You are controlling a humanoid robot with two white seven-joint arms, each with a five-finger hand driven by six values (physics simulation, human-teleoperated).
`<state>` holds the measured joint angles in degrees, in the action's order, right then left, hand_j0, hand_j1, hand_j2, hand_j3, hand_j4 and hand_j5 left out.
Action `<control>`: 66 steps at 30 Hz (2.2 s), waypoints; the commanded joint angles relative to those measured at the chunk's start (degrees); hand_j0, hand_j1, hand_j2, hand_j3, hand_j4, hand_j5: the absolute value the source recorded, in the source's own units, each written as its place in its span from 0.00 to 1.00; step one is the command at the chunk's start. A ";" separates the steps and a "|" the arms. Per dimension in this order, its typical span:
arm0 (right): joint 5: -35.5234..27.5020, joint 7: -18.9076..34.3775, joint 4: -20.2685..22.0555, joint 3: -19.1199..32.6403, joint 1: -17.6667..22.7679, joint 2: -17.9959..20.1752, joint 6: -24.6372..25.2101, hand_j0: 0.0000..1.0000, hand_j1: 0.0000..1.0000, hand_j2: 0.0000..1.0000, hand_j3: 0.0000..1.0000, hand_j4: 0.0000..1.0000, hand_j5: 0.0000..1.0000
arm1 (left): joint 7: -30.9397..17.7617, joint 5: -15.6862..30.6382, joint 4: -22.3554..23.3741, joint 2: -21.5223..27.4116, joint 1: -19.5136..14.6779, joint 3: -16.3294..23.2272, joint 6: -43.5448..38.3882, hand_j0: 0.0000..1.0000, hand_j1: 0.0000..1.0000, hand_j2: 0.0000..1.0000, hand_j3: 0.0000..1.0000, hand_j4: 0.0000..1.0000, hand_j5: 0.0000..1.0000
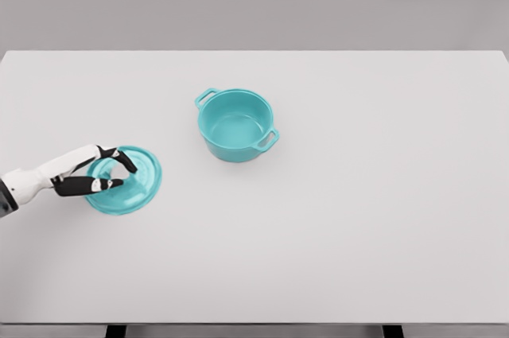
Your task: Cover the pot with left arm
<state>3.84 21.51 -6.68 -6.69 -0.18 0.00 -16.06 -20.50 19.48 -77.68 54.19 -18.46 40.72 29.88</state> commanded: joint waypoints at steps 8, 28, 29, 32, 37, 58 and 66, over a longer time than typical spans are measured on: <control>0.03 0.02 0.00 0.01 0.00 0.00 -0.03 1.00 1.00 1.00 1.00 1.00 1.00 | -1.65 -0.94 -4.23 0.21 -1.58 -0.64 -1.31 0.53 0.53 0.53 0.53 0.53 0.53; 0.03 0.02 0.00 0.01 0.00 0.00 -0.03 1.00 1.00 1.00 1.00 1.00 1.00 | -1.65 -0.94 -8.37 0.30 -4.48 -0.73 -2.63 0.52 0.52 0.52 0.52 0.52 0.52; 0.03 0.02 0.00 0.01 0.00 0.00 -0.03 1.00 1.00 1.00 1.00 1.00 1.00 | -1.65 -0.94 -8.37 0.30 -4.75 -0.64 -2.63 0.52 0.52 0.52 0.52 0.52 0.52; 0.03 0.02 0.00 0.01 0.00 0.00 -0.03 1.00 1.00 1.00 1.00 1.00 1.00 | -1.65 -1.02 -9.07 0.30 -4.92 -0.64 -2.63 0.52 0.52 0.52 0.52 0.52 0.52; 0.03 0.02 0.00 0.01 0.00 0.00 -0.03 1.00 1.00 1.00 1.00 1.00 1.00 | -1.65 -1.02 -9.60 0.21 -5.36 -0.73 -2.63 0.52 0.52 0.52 0.52 0.52 0.52; 0.03 0.02 0.00 0.01 0.00 0.00 -0.03 1.00 1.00 1.00 1.00 1.00 1.00 | -1.56 -1.90 -9.60 -1.81 -8.17 -0.55 -3.60 0.52 0.52 0.52 0.52 0.52 0.52; 0.03 0.02 0.00 0.01 0.00 0.00 -0.03 1.00 1.00 1.00 1.00 1.00 1.00 | -1.56 -1.99 -9.60 -2.60 -8.96 -0.46 -4.21 0.51 0.51 0.51 0.51 0.51 0.51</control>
<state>3.83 21.51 -6.68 -6.69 -0.18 0.00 -16.06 -22.11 17.19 -87.25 51.74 -27.51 40.27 25.88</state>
